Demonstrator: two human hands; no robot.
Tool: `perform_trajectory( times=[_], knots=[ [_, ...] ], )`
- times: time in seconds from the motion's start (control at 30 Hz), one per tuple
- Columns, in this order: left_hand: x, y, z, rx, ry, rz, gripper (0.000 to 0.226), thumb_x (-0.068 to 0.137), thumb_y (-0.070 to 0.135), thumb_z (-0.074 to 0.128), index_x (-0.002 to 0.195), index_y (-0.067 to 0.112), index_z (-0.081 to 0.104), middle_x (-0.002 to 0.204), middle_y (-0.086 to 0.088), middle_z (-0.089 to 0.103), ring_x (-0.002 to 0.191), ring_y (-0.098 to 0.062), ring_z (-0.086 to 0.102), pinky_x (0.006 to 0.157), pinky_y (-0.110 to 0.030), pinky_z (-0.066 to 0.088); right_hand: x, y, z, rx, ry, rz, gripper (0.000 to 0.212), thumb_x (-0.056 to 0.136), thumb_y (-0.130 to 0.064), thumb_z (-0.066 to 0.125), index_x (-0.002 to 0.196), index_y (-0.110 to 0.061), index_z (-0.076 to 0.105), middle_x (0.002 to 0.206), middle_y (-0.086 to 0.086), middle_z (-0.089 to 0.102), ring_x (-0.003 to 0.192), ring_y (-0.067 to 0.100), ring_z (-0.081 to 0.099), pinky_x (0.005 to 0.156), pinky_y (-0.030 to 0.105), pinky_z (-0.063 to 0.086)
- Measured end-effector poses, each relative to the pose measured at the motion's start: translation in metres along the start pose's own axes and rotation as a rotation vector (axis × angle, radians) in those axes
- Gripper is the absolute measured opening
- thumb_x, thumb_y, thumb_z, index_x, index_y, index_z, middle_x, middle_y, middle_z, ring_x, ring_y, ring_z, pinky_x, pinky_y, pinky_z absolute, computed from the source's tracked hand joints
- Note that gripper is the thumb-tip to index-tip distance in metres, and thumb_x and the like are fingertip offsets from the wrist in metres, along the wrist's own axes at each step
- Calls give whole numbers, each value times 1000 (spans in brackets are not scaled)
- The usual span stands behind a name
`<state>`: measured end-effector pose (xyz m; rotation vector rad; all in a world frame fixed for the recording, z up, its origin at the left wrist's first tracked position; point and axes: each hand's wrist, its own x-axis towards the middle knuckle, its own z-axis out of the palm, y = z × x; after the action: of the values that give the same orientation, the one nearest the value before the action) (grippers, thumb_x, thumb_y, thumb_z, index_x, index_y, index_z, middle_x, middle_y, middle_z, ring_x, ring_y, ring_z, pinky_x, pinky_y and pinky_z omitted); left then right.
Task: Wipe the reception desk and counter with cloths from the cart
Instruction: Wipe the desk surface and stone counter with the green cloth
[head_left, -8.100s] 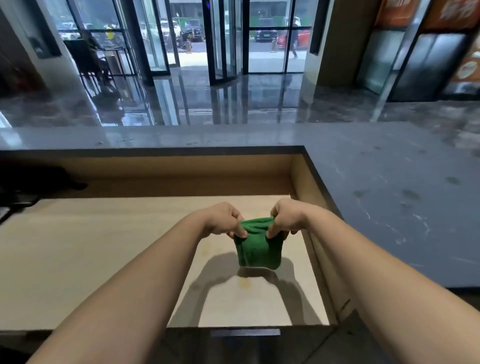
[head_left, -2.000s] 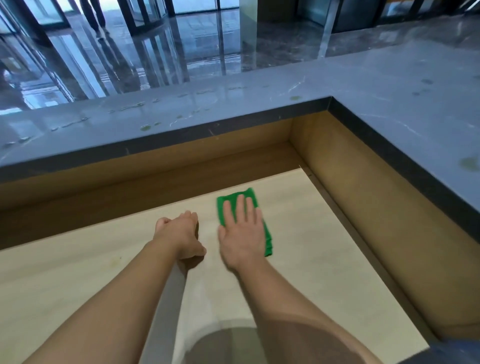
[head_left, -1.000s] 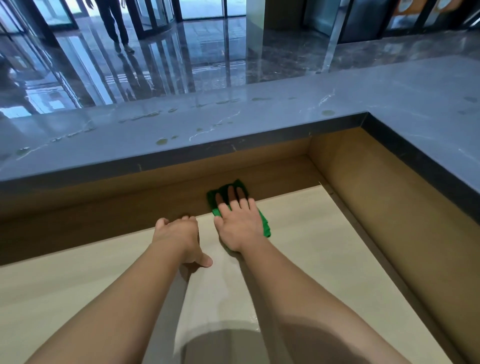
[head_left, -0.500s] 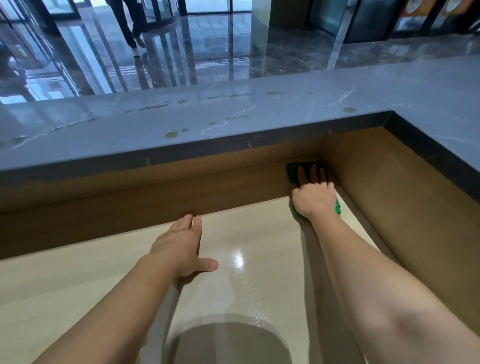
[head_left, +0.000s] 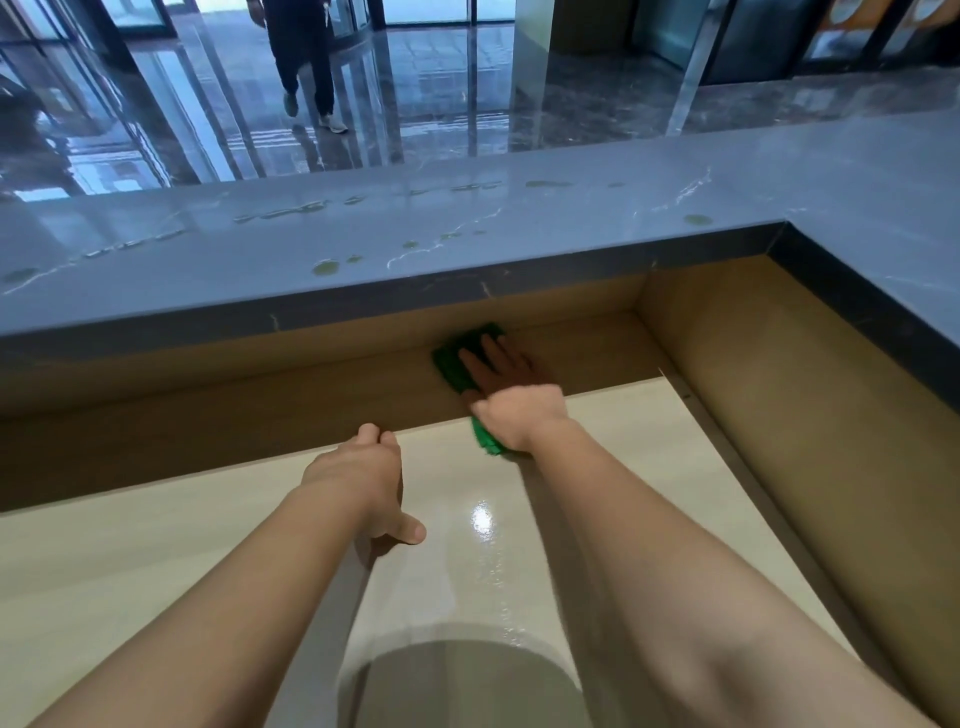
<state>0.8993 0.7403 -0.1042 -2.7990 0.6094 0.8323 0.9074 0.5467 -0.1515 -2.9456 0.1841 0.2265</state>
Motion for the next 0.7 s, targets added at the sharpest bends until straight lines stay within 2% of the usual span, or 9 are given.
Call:
perform_trajectory(
  times=[0.17,0.27,0.33,0.4,0.47,0.53,0.63,0.7],
  knots=[
    [1,-1,1,-3,16,12,110,67,63,75,148,13,21,141,1,29,125,-22,45,95,-33,47,-13,92,-15,-36,7,345,59,103,-48,19,156,-31,1,164,-1,-8,150,18,-9,122,37,2],
    [1,-4,3,-22,22,21,112,66,64,75,149,12,19,142,0,28,127,-24,43,99,-34,45,-18,118,-15,-47,6,464,60,103,-47,19,156,-29,-2,164,0,-9,151,20,-7,122,39,6],
    [0,-5,6,-29,36,28,115,69,64,72,152,12,13,148,-1,25,134,-27,36,109,-35,35,-17,114,-13,-47,12,501,61,103,-44,21,156,-28,-4,164,2,-11,151,22,-7,122,40,6],
    [-2,-5,6,-18,43,26,115,73,64,70,154,13,6,154,-2,18,142,-29,25,117,-36,18,-13,96,-10,-59,17,519,61,103,-43,20,156,-27,-5,163,4,-11,151,25,-8,122,41,3],
    [-2,-5,6,-4,41,21,115,74,64,69,154,13,5,156,-3,15,144,-28,20,119,-37,8,-8,67,-4,-72,25,476,60,103,-40,19,156,-26,-4,163,5,-10,150,27,-9,121,42,0],
    [-1,-4,6,2,39,16,114,73,64,69,154,12,8,156,-3,17,144,-27,22,119,-37,6,-6,27,1,-78,30,346,60,102,-37,20,157,-25,-2,163,7,-10,150,27,-9,121,43,-1],
    [1,-4,6,4,30,16,115,71,64,70,153,12,10,156,-4,17,143,-24,25,120,-38,5,-17,-38,10,-20,33,125,59,101,-40,20,157,-27,5,163,5,-8,151,25,-8,119,42,13],
    [2,-3,6,8,21,13,114,71,65,70,154,13,10,156,-4,17,143,-23,26,120,-39,5,-27,-64,15,-7,36,12,56,102,-44,17,156,-29,12,163,3,-1,151,24,-5,114,42,21]
  ],
)
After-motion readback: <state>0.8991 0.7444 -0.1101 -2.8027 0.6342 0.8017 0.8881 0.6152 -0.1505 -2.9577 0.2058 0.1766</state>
